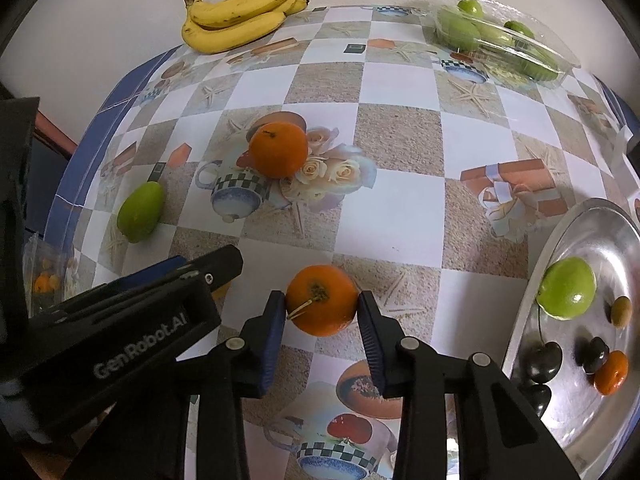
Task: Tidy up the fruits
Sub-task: 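Grasp a tangerine with the right gripper while the left grasps a small yellow fruit, then carry the tangerine and yellow fruit over the steel bowl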
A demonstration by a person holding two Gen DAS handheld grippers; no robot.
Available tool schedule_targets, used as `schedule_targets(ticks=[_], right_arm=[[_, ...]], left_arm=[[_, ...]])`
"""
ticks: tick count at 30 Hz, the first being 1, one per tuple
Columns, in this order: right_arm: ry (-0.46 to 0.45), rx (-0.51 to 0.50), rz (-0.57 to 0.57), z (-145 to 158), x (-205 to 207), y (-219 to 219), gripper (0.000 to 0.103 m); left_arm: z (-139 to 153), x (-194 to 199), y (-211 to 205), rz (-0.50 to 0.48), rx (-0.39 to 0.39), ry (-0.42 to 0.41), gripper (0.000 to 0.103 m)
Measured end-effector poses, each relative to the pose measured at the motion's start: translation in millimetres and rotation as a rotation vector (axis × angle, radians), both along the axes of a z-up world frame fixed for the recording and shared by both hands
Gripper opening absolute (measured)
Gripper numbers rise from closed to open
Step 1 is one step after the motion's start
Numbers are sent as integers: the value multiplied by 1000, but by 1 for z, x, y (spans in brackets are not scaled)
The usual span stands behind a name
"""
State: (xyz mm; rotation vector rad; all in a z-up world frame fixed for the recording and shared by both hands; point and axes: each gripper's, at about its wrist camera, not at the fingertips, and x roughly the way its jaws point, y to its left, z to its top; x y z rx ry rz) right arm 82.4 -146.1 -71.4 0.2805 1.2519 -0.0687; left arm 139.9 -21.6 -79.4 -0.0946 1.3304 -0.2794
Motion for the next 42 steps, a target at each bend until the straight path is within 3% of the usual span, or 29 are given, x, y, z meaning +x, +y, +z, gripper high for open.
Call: schedule_targets(ticks=[8, 29, 42], right_arm=[[-1, 4, 5, 3, 1, -1, 38], [-46, 15, -17, 23, -12, -8, 38], [-69, 37, -85, 38, -28, -35, 38]], left_arm=[[0, 1, 0, 4, -14, 1, 27], [45, -7, 6, 13, -44, -118, 27], [73, -22, -11, -10, -33, -184, 27]])
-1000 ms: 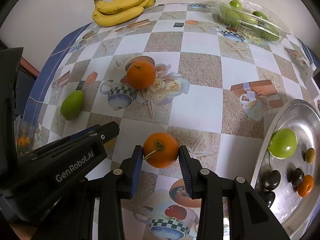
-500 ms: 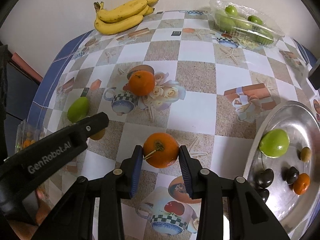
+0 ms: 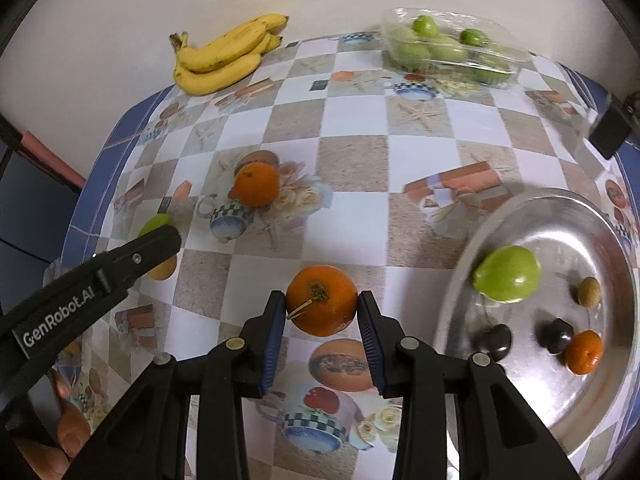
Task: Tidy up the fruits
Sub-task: 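Carry the tangerine and yellow fruit over the steel bowl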
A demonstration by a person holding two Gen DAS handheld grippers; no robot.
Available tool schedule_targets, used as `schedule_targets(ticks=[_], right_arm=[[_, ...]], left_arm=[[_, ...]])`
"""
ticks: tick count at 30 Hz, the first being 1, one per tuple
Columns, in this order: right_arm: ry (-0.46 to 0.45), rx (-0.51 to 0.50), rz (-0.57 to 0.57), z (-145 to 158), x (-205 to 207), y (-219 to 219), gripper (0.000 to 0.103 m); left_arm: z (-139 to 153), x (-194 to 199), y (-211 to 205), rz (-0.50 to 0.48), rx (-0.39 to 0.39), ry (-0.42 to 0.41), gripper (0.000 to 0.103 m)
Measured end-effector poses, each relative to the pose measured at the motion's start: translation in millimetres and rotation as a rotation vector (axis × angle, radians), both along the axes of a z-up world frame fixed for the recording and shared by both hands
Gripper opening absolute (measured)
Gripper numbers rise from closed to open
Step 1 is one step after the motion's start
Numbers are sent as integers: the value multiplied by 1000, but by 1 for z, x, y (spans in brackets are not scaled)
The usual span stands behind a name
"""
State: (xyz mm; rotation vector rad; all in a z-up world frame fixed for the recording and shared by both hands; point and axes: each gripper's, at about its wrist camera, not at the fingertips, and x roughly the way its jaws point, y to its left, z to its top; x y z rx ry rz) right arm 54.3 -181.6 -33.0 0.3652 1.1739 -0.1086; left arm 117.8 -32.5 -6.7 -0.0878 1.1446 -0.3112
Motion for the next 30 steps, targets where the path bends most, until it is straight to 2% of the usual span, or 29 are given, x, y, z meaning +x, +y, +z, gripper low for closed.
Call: schedule_targets(ticks=[14, 30], right_arm=[[-20, 0, -111, 14, -27, -52, 38], [-28, 16, -253, 16, -59, -114, 38]], left_arm=[[16, -25, -52, -89, 18, -47, 27], [18, -51, -109, -213, 50, -74, 27]])
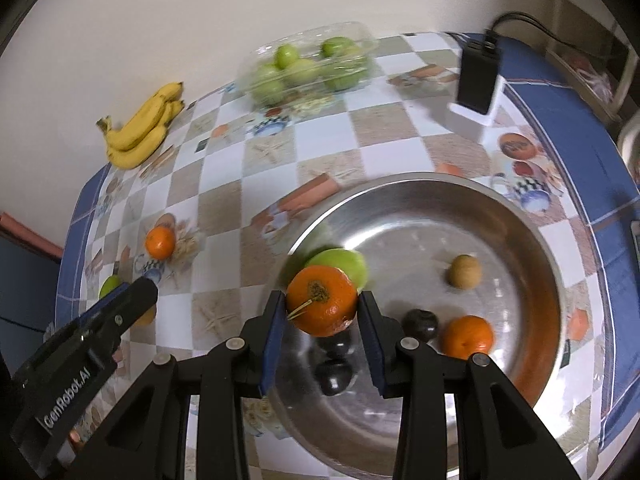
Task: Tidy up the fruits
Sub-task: 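Carry the tangerine and yellow fruit over the steel bowl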
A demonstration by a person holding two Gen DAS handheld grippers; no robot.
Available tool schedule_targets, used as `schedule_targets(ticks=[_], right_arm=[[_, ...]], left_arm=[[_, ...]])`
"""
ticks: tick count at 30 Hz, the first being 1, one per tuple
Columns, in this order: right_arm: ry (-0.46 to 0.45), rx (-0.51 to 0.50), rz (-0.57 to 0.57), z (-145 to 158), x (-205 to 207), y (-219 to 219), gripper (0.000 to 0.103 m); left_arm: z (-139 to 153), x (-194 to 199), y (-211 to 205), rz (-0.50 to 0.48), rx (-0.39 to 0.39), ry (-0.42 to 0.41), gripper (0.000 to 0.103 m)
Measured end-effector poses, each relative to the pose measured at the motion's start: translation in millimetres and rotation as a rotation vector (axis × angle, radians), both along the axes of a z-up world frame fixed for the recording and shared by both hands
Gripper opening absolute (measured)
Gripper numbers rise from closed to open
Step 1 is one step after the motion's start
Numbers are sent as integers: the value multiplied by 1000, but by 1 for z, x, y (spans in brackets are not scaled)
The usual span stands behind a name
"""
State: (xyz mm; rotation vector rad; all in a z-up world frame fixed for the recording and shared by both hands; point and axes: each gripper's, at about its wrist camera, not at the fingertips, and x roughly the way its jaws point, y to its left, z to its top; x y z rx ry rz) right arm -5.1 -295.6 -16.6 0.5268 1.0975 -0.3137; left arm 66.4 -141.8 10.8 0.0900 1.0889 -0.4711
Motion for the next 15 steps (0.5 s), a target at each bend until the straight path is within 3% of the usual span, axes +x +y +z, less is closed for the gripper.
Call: schedule_targets(ticks=[15], right_arm=[[2, 14, -135, -4, -32, -54, 39]], left_arm=[[-14, -37, -62, -187, -2, 23, 27]])
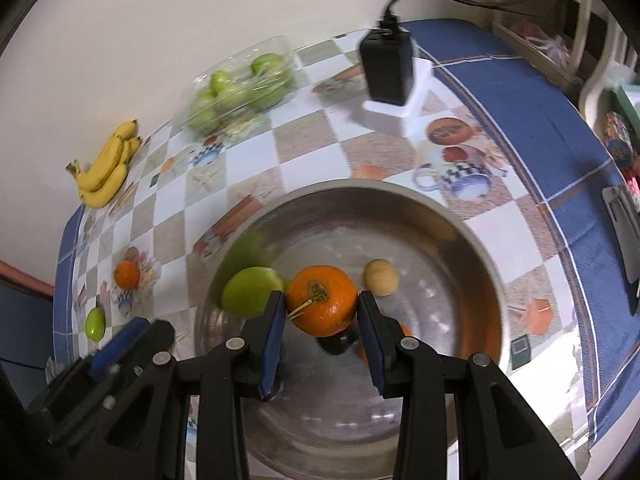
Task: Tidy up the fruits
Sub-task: 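Carry the tangerine and yellow fruit over the steel bowl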
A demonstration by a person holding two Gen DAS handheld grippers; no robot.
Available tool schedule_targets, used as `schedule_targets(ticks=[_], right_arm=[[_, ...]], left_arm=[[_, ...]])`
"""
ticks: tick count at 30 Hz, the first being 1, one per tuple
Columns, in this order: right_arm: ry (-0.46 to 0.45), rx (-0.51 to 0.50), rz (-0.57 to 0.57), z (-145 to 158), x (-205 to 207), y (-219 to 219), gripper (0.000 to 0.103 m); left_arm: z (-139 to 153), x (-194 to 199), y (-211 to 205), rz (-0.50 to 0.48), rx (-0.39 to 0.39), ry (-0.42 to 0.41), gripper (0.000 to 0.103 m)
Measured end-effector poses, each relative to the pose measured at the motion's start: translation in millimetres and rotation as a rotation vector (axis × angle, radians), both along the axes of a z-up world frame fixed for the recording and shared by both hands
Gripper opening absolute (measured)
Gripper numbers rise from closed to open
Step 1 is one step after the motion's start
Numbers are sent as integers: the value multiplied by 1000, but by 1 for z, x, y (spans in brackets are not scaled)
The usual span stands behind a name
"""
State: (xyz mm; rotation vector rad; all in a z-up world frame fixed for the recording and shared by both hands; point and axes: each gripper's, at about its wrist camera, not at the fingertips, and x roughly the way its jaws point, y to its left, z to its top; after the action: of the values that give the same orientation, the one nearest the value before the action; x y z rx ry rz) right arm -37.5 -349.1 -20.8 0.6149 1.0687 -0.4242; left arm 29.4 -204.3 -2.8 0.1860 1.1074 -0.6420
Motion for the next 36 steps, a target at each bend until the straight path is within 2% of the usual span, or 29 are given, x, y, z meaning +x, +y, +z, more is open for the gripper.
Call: schedule_targets(ticks=[6, 21, 31, 34, 36], right_arm=[[11, 8, -16, -8, -2, -9, 39], [31, 37, 16, -29, 11, -2, 39], [51, 41, 14, -36, 14, -2, 39], [52, 40, 17, -35, 15, -2, 39], [54, 39, 21, -35, 16, -1, 39]], left_arm=[[-15, -7, -18, -46, 19, 21, 27], [-47, 2, -21, -19, 60, 72, 27], [-51, 4, -22, -14, 70, 79, 28], [-51, 5, -21, -11, 67, 83, 34], [-49, 5, -20, -10, 65, 81, 45]])
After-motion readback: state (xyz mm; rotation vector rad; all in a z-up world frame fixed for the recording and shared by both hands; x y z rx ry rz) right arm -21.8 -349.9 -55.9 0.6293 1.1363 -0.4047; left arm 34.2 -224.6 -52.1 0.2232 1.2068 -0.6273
